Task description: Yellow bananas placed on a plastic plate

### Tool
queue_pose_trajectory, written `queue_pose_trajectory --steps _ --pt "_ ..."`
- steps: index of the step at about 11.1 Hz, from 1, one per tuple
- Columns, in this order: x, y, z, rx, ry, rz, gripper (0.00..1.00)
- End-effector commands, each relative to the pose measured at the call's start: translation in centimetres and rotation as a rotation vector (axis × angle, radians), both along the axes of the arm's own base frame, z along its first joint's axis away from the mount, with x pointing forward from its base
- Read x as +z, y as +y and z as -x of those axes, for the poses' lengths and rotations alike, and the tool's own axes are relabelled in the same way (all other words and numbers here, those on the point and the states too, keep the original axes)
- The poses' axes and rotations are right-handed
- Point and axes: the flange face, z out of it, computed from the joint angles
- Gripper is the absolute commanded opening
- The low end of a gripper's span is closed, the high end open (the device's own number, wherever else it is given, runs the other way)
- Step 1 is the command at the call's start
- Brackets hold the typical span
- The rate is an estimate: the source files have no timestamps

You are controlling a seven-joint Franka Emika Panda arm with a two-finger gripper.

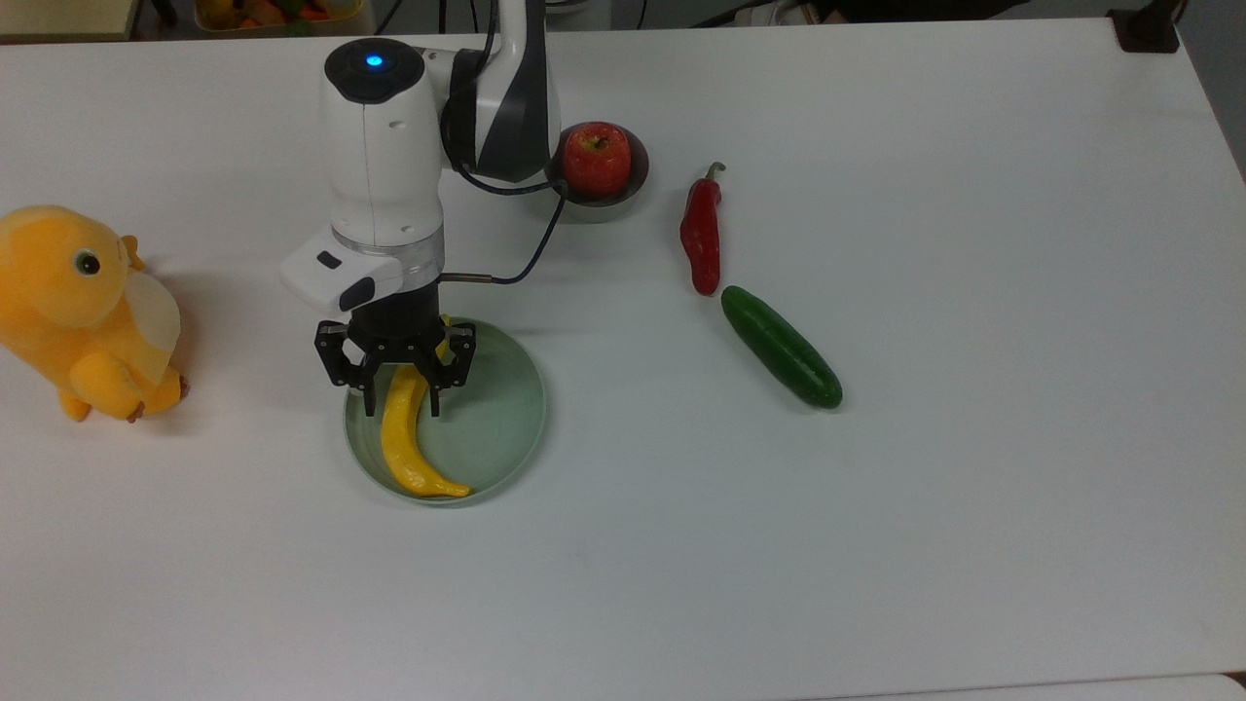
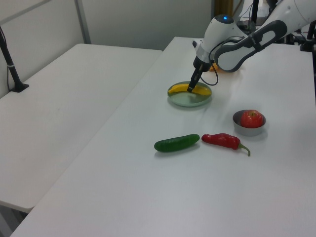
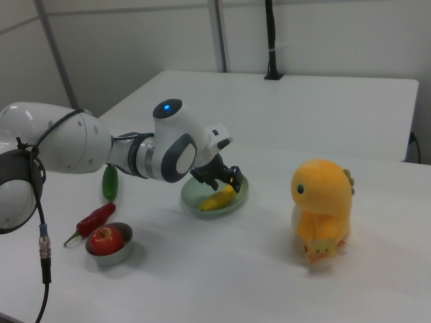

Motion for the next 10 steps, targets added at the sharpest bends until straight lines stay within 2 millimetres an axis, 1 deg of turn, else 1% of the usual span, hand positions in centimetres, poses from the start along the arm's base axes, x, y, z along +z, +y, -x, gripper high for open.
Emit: queue_pose_trajectory --steps 1,3,4,5,7,8,9,10 --pt "2.9 0.4 0.0 0.005 -0.05 -0.002 1.0" --pt "6.4 0.4 0.4 -0.018 -0.082 -0.01 1.0" --pt "8.6 0.4 1.0 -0.048 -0.056 -0.02 1.0" --pt "11.8 0.3 2.0 -0.061 -0.032 -0.02 1.0" --pt "18.0 0.3 4.9 -0.088 0.034 -0.038 1.0" --pt "21.3 -0.2 6.7 -0.111 0.046 -0.06 1.0" --pt "24.1 -0.3 8.8 -0.128 0.083 -0.092 1.0" --pt "26.3 -0.3 10.8 -0.142 0.128 -0.141 1.0"
